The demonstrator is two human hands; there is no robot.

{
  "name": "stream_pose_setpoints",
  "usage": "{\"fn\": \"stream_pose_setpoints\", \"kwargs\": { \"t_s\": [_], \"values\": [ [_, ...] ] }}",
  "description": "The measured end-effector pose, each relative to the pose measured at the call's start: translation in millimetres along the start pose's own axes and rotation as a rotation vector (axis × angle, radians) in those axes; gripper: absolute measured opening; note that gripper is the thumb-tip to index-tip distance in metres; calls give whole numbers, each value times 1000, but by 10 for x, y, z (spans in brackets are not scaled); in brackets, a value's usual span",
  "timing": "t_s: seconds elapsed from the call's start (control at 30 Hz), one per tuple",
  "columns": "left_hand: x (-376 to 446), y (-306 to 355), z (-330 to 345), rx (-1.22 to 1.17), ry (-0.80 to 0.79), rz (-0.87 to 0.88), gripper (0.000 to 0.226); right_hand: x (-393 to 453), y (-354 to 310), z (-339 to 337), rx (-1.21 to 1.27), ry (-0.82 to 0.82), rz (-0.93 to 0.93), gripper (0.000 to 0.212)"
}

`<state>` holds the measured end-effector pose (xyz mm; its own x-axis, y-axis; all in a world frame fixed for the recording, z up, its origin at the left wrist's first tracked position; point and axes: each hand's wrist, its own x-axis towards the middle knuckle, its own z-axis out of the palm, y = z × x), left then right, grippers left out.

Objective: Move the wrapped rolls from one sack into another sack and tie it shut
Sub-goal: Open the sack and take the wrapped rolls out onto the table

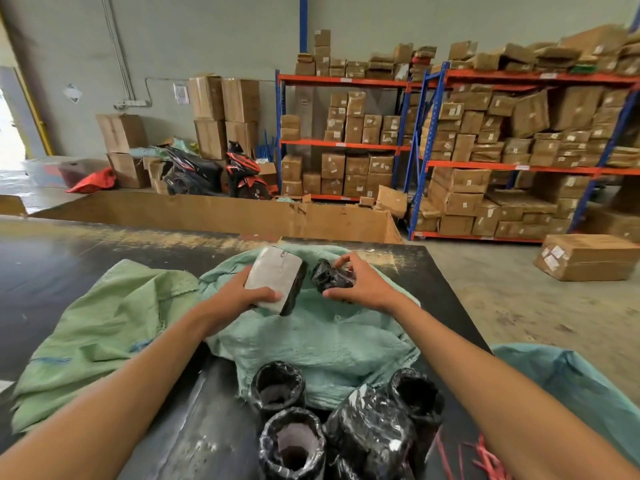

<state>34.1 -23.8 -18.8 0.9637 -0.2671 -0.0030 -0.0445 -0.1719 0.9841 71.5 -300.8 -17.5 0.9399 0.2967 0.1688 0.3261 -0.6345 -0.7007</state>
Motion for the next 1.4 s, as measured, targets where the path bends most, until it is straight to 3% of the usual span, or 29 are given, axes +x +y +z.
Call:
{"fn": "stream_pose_setpoints", "kwargs": {
  "t_s": [0.17, 0.33, 0.5, 0.67, 0.93, 1.13, 1.4],
  "values": [
    [-688, -241, -229, 42, -78, 30, 70, -696, -571, 156, 118, -115, -8, 60],
    [-1261, -558, -431, 54, -206, 13, 72, -1284, -819, 350, -3, -318, -42, 71],
    [-1666, -938, -482, 167, -344, -9, 91, -1681, -862, 586, -161, -452, -66, 83],
    [-1855, -1386, -342, 323, -366, -14, 92, -1852, -928, 744, -172, -423, -51, 79],
    [-1934, -1855, -128, 263, -329, -13, 102, -1934, -1261, 1195, -177, -400, -98, 74],
    [-1973, -2093, 27, 220, -207, -10, 110, -1833, -1335, 1636, -485, -349, -251, 73],
    [-1956, -2145, 24, 265, -139, -30, 86, -1824, -1307, 1965, -744, -394, -250, 73]
  ]
}}
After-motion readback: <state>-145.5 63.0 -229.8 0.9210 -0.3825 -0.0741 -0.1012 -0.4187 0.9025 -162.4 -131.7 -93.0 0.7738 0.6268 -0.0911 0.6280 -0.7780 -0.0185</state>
